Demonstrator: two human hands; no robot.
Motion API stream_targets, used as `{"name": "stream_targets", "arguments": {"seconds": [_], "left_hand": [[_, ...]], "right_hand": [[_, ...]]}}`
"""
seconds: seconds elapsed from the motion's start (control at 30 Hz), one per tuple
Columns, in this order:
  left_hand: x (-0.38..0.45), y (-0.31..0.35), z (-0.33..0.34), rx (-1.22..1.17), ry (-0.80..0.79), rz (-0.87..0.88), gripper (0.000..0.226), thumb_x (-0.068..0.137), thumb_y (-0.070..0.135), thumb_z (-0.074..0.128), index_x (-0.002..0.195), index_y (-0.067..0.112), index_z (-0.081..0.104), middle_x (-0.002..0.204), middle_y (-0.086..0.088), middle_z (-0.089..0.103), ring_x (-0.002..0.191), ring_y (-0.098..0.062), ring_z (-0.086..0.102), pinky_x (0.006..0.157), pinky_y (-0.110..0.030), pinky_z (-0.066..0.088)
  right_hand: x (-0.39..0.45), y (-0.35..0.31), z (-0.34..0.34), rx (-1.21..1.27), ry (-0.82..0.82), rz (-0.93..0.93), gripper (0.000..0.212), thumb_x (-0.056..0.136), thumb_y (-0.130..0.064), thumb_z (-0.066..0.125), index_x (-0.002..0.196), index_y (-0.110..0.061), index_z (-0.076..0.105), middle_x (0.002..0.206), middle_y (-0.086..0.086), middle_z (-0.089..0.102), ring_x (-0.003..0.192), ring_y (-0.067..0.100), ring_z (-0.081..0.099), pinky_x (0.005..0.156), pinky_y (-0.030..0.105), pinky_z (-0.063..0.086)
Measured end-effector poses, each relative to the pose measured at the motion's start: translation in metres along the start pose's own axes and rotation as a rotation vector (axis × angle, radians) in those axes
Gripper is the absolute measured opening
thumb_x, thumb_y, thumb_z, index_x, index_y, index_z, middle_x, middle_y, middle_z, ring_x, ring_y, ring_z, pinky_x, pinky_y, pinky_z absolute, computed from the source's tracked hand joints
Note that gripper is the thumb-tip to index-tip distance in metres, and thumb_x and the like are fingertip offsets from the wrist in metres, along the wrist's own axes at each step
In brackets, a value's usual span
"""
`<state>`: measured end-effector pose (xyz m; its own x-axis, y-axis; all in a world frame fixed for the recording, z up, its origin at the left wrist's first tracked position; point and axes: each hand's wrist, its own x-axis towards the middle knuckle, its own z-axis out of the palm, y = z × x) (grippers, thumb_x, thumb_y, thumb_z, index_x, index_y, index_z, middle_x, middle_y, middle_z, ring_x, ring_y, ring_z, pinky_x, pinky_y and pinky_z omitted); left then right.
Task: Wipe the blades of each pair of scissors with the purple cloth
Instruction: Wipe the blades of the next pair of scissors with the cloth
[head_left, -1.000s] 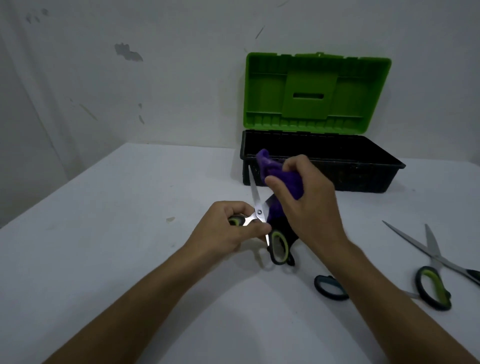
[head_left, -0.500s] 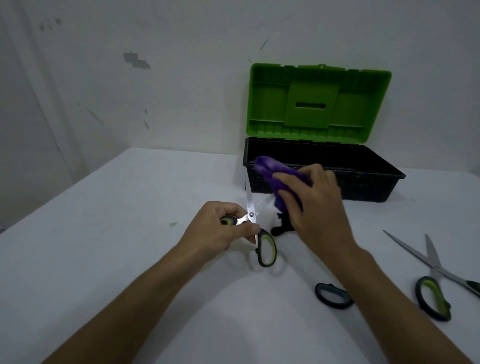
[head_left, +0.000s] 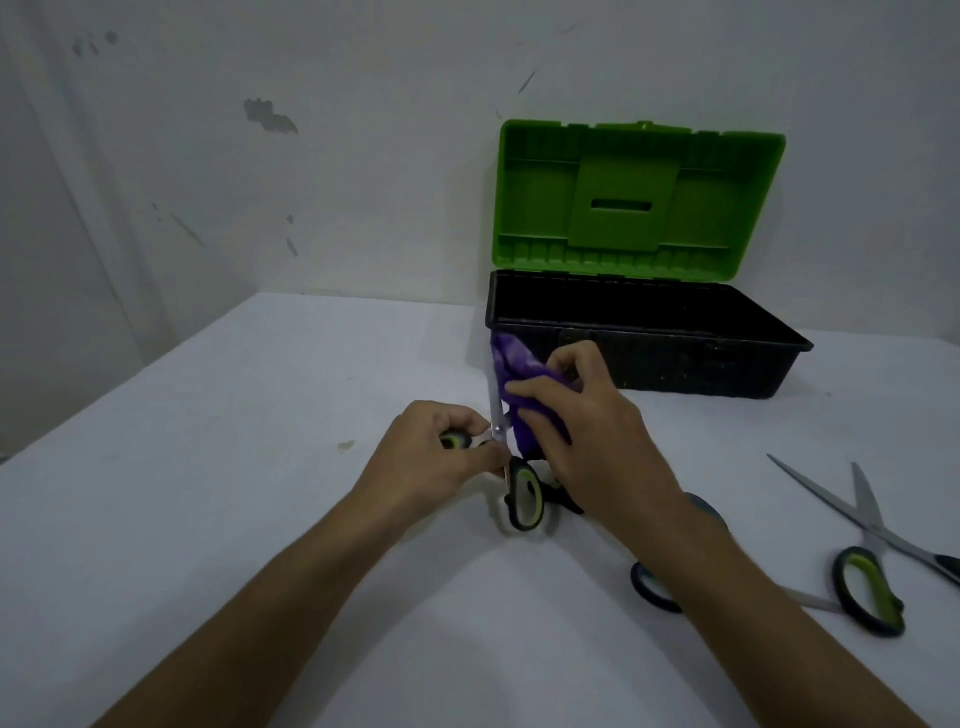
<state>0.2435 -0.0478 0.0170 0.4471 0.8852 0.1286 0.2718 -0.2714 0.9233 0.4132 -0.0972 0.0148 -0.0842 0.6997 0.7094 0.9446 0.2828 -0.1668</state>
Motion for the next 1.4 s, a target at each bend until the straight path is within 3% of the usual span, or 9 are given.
{"name": "stream_targets", "arguments": {"seconds": [0.17, 0.37, 0.47, 0.63, 0.83, 0.97, 1.07, 1.27, 1.4], "left_hand": [[-0.001, -0.002, 0.002, 0.123, 0.041, 0.112, 0.01, 0.078, 0.021, 0.079, 0.069, 0.023, 0.075, 0.062, 0.001, 0.069, 0.057, -0.022, 0.058, 0.059, -0.034, 0.047], [-0.001, -0.004, 0.003, 0.027, -0.017, -0.033, 0.014, 0.079, 0.021, 0.079, 0.077, 0.009, 0.073, 0.049, 0.005, 0.05, 0.04, -0.007, 0.034, 0.048, -0.021, 0.031], [-0.004, 0.005, 0.008, -0.174, -0.094, -0.164, 0.012, 0.09, 0.014, 0.068, 0.08, 0.008, 0.066, 0.072, -0.002, 0.075, 0.032, -0.004, 0.028, 0.037, -0.017, 0.023], [-0.002, 0.005, 0.002, -0.418, -0.157, -0.226, 0.012, 0.089, 0.019, 0.067, 0.086, 0.008, 0.064, 0.089, -0.009, 0.077, 0.035, -0.004, 0.022, 0.038, -0.018, 0.015], [-0.002, 0.006, 0.008, -0.473, -0.144, -0.227, 0.025, 0.075, 0.026, 0.078, 0.086, 0.014, 0.059, 0.077, 0.0, 0.067, 0.046, -0.007, 0.03, 0.046, -0.024, 0.017], [0.0, 0.002, 0.008, -0.374, -0.066, -0.199, 0.019, 0.082, 0.024, 0.076, 0.082, 0.013, 0.061, 0.068, 0.0, 0.065, 0.064, -0.014, 0.052, 0.064, -0.027, 0.043], [0.001, -0.003, 0.008, -0.347, -0.038, -0.174, 0.019, 0.081, 0.019, 0.078, 0.079, 0.013, 0.06, 0.063, 0.001, 0.06, 0.059, -0.01, 0.058, 0.068, -0.025, 0.046], [-0.005, 0.003, 0.01, -0.19, -0.084, -0.111, 0.013, 0.085, 0.02, 0.073, 0.085, 0.012, 0.063, 0.068, -0.002, 0.06, 0.057, -0.014, 0.063, 0.051, -0.023, 0.049], [-0.009, 0.005, 0.01, -0.11, -0.155, -0.033, 0.015, 0.086, 0.019, 0.072, 0.099, 0.012, 0.067, 0.075, -0.004, 0.071, 0.057, -0.023, 0.069, 0.045, -0.028, 0.052]], "right_hand": [[0.003, 0.003, -0.003, -0.068, -0.057, -0.014, 0.028, 0.086, -0.013, 0.071, 0.113, -0.011, 0.064, 0.123, 0.015, 0.05, 0.099, 0.03, 0.058, 0.074, 0.034, 0.056], [0.008, 0.026, -0.009, -0.023, 0.018, 0.219, 0.021, 0.097, -0.02, 0.049, 0.11, -0.017, 0.064, 0.115, 0.007, 0.05, 0.097, 0.027, 0.054, 0.081, 0.043, 0.049], [0.005, 0.022, -0.015, 0.039, 0.169, 0.198, 0.024, 0.096, -0.019, 0.051, 0.116, -0.011, 0.063, 0.118, 0.009, 0.051, 0.099, 0.023, 0.054, 0.08, 0.034, 0.05], [-0.006, 0.005, -0.002, -0.015, 0.187, 0.019, 0.028, 0.089, -0.013, 0.064, 0.117, -0.007, 0.061, 0.118, 0.011, 0.046, 0.095, 0.022, 0.054, 0.071, 0.026, 0.054], [-0.002, -0.006, 0.009, -0.018, 0.245, 0.006, 0.033, 0.086, -0.007, 0.068, 0.117, -0.007, 0.059, 0.118, 0.006, 0.037, 0.095, 0.019, 0.052, 0.071, 0.021, 0.051], [0.0, 0.007, 0.002, 0.055, 0.332, 0.099, 0.042, 0.087, -0.007, 0.065, 0.125, -0.009, 0.05, 0.124, 0.008, 0.037, 0.106, 0.004, 0.04, 0.08, 0.009, 0.046], [-0.001, 0.014, -0.006, 0.127, 0.358, 0.113, 0.048, 0.087, -0.004, 0.065, 0.132, -0.005, 0.047, 0.127, 0.014, 0.041, 0.112, 0.001, 0.037, 0.086, 0.001, 0.039], [-0.002, 0.01, -0.007, 0.185, 0.29, -0.011, 0.05, 0.087, -0.011, 0.064, 0.134, -0.001, 0.049, 0.128, 0.016, 0.048, 0.117, 0.007, 0.041, 0.094, 0.006, 0.038], [-0.007, 0.006, 0.001, 0.225, 0.05, -0.161, 0.046, 0.091, -0.019, 0.055, 0.136, -0.008, 0.053, 0.134, 0.008, 0.051, 0.119, 0.013, 0.049, 0.097, 0.015, 0.042]]}}
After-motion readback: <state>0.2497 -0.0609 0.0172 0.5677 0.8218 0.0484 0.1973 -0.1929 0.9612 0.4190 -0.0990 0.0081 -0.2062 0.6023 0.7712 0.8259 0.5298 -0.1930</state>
